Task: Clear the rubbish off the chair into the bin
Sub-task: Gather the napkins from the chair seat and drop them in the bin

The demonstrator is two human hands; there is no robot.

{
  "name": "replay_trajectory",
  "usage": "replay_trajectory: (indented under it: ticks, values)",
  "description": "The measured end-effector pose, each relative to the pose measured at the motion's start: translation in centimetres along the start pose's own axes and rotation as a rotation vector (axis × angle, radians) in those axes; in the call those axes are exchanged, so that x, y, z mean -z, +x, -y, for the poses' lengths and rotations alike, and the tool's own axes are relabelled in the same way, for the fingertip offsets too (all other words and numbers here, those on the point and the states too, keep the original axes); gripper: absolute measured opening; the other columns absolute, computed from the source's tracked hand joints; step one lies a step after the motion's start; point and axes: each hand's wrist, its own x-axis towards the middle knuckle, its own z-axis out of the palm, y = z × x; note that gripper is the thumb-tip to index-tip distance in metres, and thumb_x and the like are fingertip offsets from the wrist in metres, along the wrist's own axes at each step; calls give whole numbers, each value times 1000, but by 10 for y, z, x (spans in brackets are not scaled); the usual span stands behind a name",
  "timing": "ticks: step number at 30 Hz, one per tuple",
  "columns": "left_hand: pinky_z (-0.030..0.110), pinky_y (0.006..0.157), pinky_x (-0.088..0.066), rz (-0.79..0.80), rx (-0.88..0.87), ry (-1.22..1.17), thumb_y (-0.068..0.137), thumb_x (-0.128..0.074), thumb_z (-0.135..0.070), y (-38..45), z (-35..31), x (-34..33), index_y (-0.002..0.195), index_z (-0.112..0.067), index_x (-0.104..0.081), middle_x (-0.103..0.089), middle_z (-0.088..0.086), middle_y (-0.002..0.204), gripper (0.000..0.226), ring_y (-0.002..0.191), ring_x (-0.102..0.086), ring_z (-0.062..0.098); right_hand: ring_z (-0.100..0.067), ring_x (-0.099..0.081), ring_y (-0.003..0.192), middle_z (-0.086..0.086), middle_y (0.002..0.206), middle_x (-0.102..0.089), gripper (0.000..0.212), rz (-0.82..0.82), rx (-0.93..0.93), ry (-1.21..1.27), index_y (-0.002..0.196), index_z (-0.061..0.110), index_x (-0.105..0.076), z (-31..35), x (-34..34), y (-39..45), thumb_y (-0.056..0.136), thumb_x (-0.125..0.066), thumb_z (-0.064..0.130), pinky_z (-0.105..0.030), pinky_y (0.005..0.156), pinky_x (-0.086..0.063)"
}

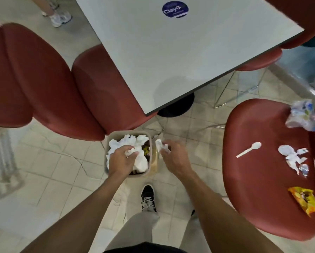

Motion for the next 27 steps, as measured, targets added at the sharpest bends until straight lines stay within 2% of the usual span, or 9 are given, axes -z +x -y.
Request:
replay_trajectory:
  ticks: [5, 8, 11, 14, 17, 20, 23, 25, 27]
  values:
    - [34, 82, -51, -48, 155, 3, 84, -65, -27, 24, 46, 33, 111, -17, -62, -68, 15, 101, 29, 94, -62, 32, -21, -59, 101, -7, 122, -59, 38, 88, 18, -64, 127, 21, -57, 25, -48, 7, 90, -55, 13, -14, 73, -34]
    - [30, 82, -46, -32, 123, 17, 85, -65, -24, 40, 62, 37, 111, -14, -64, -66, 15, 105, 29, 98, -60, 31, -24, -59, 100, -9, 119, -60, 38, 89, 36, -70, 126, 19, -53, 36, -68, 16, 89, -56, 13, -27, 82, -45]
    - [22, 80, -39, -39, 80, 32, 84, -68, -22, 55, 68, 34, 110, -14, -67, -55, 15, 108, 27, 95, -57, 28, -25, -58, 103, -8, 116, -61, 34, 104, 54, -107, 122, 18, -52, 47, -82, 30, 88, -56, 14, -34, 84, -49]
    - [19, 82, -40, -78, 55, 40, 83, -70, -23, 69, 70, 27, 112, -12, -67, -45, 11, 112, 31, 88, -55, 21, -25, -59, 101, -6, 114, -61, 28, 111, 78, -134, 116, 17, -55, 55, -92, 46, 88, -55, 15, -37, 84, -50]
    - [26, 90, -44, -121, 22, 62, 83, -70, -25, 81, 74, 19, 112, -9, -68, -42, 10, 111, 34, 95, -52, 22, -21, -59, 105, -3, 120, -57, 30, 139, 127, -175, 118, 17, -58, 61, -105, 61, 89, -57, 16, -33, 94, -45]
    - [35, 88, -49, -49, 43, 184, 86, -65, -32, 85, 84, 11, 118, -12, -66, -48, 12, 111, 37, 104, -52, 28, -20, -55, 113, -4, 128, -55, 36, 172, 198, -239, 128, 17, -55, 67, -120, 69, 92, -56, 20, -25, 95, -37]
    - [40, 87, -48, 39, 46, 299, 88, -61, -34, 79, 94, 5, 131, -10, -52, -55, 17, 115, 49, 111, -51, 32, -25, -48, 126, -9, 139, -47, 47, 268, 217, -255, 138, 15, -47, 66, -133, 70, 92, -56, 20, -31, 102, -39]
    - [40, 85, -48, 38, 35, 319, 89, -59, -37, 74, 98, 4, 137, -10, -43, -57, 15, 117, 57, 112, -50, 32, -26, -37, 137, -12, 149, -35, 52, 344, 213, -297, 142, 13, -41, 62, -138, 69, 93, -55, 20, -33, 110, -33]
    - [41, 90, -47, 30, 25, 338, 89, -58, -39, 71, 100, 4, 141, -11, -39, -55, 12, 127, 62, 119, -47, 31, -24, -31, 141, -12, 154, -28, 52, 379, 178, -314, 143, 13, -40, 57, -139, 65, 94, -54, 21, -31, 112, -30]
